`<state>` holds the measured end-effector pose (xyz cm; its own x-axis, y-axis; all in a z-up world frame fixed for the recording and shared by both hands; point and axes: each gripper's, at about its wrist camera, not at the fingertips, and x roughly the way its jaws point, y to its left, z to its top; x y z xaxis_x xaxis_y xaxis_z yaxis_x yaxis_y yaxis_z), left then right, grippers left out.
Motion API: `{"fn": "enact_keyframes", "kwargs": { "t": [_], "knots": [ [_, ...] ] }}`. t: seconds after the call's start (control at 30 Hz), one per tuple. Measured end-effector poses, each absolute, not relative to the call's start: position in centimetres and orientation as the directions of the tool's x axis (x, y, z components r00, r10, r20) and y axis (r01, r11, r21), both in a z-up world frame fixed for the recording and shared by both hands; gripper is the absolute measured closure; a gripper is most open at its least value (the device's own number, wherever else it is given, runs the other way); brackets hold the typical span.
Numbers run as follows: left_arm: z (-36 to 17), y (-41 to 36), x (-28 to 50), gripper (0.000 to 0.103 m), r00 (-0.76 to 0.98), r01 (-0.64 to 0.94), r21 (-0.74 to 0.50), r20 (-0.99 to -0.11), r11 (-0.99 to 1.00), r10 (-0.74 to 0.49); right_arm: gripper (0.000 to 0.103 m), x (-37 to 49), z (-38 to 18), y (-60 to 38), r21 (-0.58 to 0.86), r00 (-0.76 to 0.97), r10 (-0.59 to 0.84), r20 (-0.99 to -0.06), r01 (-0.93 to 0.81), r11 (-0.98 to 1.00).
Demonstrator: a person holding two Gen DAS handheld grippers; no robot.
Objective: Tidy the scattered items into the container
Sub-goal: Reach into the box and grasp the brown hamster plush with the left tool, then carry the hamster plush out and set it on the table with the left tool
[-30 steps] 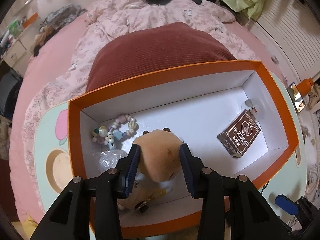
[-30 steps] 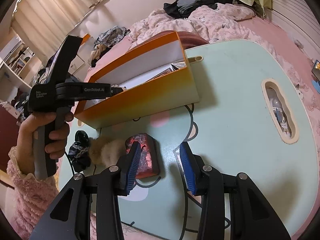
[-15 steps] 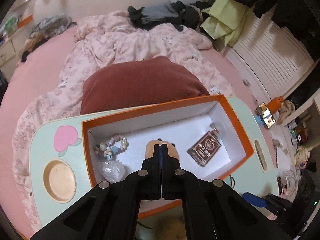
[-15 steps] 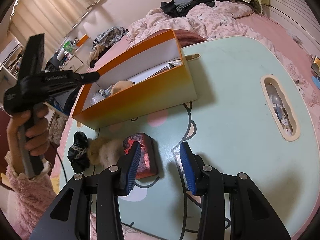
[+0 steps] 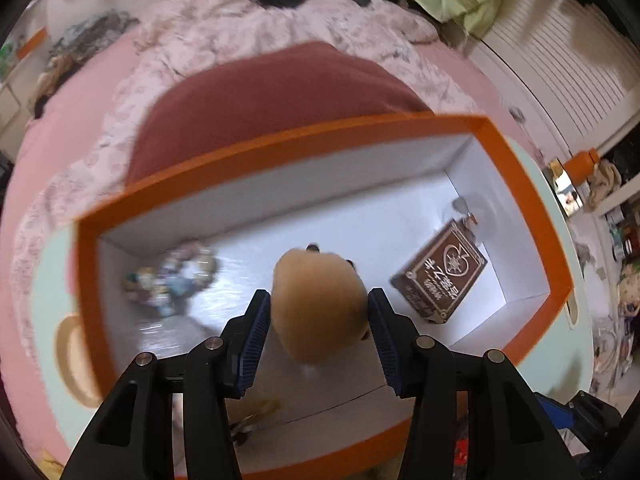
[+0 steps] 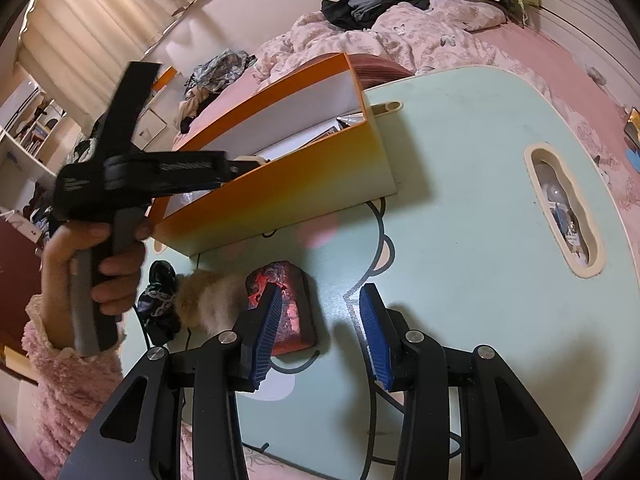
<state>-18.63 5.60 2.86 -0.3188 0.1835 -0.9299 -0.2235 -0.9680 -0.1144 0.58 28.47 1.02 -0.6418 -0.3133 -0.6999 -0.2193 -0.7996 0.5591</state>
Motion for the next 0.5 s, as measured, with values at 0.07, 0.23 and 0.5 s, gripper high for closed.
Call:
{"fn": "enact_keyframes", "kwargs": {
  "t": [0.07,0.23,0.5],
  "knots": [
    [3.0,5.8,-18.5,0.071,-0.332,-0.238,-0.1,-0.927,-0.966,0.178,0.061,0.6,1.0,28.5,0.558,-0.641,-0.312,-0.701,-0.221,-0.8],
    [4.7,5.1,-17.4,0.073,-0.412,-0.242,-0.09,-0.892,-0.966,0.186,0.061,0.6,1.1,28.4,0.556,-0.642,-0.311,-0.7,-0.218,-0.802],
    [11.5,1.9,-10.8,0.073,-0.604,-0.258,-0.163,-0.742,-0.952,0.291,0.061,0.5,0.9,28.0,0.549,-0.634,-0.313,-0.707,-0.213,-0.808]
  ]
}}
